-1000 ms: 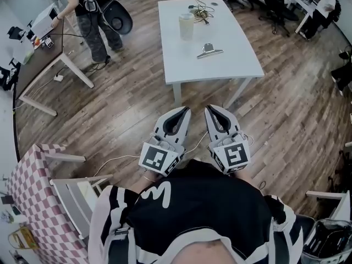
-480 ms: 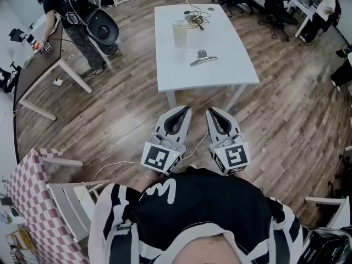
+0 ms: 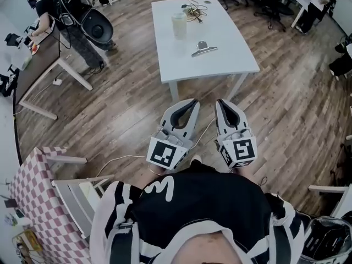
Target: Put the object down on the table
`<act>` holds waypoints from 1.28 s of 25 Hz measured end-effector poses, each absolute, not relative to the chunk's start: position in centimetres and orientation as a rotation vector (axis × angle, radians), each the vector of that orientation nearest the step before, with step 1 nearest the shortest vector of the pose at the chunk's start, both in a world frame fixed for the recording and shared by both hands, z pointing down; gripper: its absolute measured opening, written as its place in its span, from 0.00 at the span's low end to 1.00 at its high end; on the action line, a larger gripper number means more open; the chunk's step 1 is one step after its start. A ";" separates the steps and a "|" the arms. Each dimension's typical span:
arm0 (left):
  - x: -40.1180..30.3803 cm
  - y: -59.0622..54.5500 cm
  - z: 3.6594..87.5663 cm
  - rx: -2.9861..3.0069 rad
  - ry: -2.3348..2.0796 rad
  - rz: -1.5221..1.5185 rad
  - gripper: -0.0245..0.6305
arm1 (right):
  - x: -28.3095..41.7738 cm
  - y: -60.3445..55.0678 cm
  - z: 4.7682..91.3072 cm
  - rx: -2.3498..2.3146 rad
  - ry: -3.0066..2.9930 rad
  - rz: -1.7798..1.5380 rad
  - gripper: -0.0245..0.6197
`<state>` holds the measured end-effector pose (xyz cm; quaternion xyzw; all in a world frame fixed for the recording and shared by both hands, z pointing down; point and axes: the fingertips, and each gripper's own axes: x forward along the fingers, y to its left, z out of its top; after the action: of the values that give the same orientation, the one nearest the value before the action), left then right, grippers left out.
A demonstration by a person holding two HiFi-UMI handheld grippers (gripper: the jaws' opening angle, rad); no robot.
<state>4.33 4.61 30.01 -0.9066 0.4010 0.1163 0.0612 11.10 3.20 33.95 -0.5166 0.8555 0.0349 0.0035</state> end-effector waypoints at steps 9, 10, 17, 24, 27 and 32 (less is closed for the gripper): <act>-0.7 11.2 32.5 -2.762 1.252 0.241 0.04 | 6.2 10.2 34.7 -1.613 2.642 0.064 0.07; -1.0 11.9 32.6 -2.768 1.240 0.232 0.04 | 5.9 11.0 34.7 -1.620 2.635 0.059 0.07; -2.1 17.3 32.4 -2.791 1.178 0.242 0.04 | 4.3 16.4 34.0 -1.665 2.609 0.106 0.07; -2.6 21.4 32.9 -2.827 1.121 0.204 0.04 | 3.1 20.8 34.5 -1.664 2.621 0.079 0.07; -2.5 22.6 33.0 -2.833 1.108 0.190 0.04 | 2.9 21.9 34.6 -1.657 2.627 0.056 0.07; -2.7 23.6 33.0 -2.834 1.134 0.190 0.04 | 2.8 23.1 34.5 -1.653 2.623 0.056 0.07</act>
<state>-2.65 23.60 32.96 -0.9258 0.3706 0.0620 0.0416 2.76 23.08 34.46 -0.5331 0.8456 0.0180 0.0203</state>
